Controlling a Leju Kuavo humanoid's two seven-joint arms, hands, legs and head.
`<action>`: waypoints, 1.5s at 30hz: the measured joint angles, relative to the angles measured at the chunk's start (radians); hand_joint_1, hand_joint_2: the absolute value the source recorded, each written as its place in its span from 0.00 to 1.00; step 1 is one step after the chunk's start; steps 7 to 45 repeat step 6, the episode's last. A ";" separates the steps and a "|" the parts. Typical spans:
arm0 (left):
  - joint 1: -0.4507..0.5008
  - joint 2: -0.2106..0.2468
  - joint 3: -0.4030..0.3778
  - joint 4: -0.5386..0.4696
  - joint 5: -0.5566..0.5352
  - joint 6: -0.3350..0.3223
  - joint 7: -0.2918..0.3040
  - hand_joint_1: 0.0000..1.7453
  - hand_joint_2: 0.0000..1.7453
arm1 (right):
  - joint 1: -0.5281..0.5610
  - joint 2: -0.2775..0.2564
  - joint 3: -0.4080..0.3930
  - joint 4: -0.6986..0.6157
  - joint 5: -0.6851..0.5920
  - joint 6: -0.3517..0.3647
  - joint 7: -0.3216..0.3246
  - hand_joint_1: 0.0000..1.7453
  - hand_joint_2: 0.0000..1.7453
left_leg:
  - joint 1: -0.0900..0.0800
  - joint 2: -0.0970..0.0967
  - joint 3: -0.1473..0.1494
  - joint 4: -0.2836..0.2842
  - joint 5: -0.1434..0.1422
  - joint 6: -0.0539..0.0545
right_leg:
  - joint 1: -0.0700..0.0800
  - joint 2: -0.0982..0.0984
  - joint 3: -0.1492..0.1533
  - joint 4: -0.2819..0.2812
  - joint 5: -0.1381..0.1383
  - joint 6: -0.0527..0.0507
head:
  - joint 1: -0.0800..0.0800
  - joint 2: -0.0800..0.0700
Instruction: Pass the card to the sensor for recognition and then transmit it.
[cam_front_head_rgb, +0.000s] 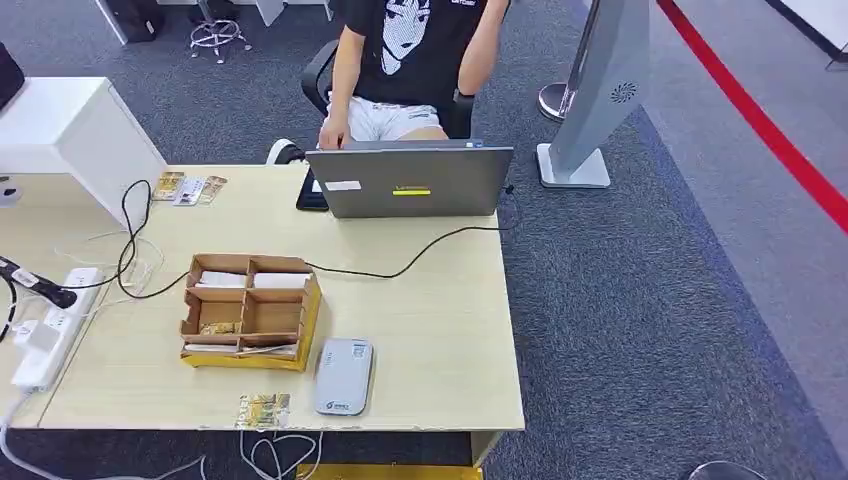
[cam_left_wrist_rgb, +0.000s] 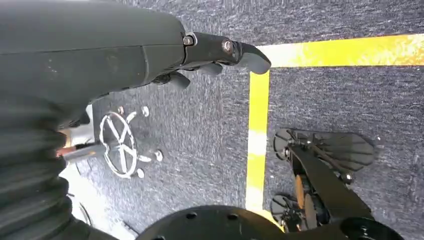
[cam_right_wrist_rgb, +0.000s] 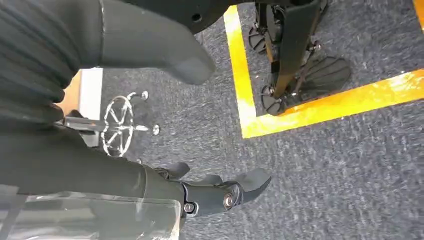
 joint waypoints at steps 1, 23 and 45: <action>0.005 0.003 -0.022 -0.005 0.013 -0.002 0.000 0.00 0.00 | 0.005 -0.003 0.024 -0.004 -0.019 0.003 -0.003 0.00 0.00 | 0.000 0.000 0.000 0.000 0.000 0.000 | 0.000 0.000 0.000 0.000 0.000 0.000 | 0.000 0.000; 0.026 0.023 -0.120 -0.022 0.085 -0.011 -0.003 0.00 0.00 | 0.029 -0.026 0.135 -0.024 -0.109 0.018 -0.014 0.00 0.00 | 0.000 0.000 0.000 0.000 0.000 0.000 | 0.000 0.000 0.000 0.000 0.000 0.000 | 0.000 0.000; 0.026 0.023 -0.120 -0.022 0.085 -0.011 -0.003 0.00 0.00 | 0.029 -0.026 0.135 -0.024 -0.109 0.018 -0.014 0.00 0.00 | 0.000 0.000 0.000 0.000 0.000 0.000 | 0.000 0.000 0.000 0.000 0.000 0.000 | 0.000 0.000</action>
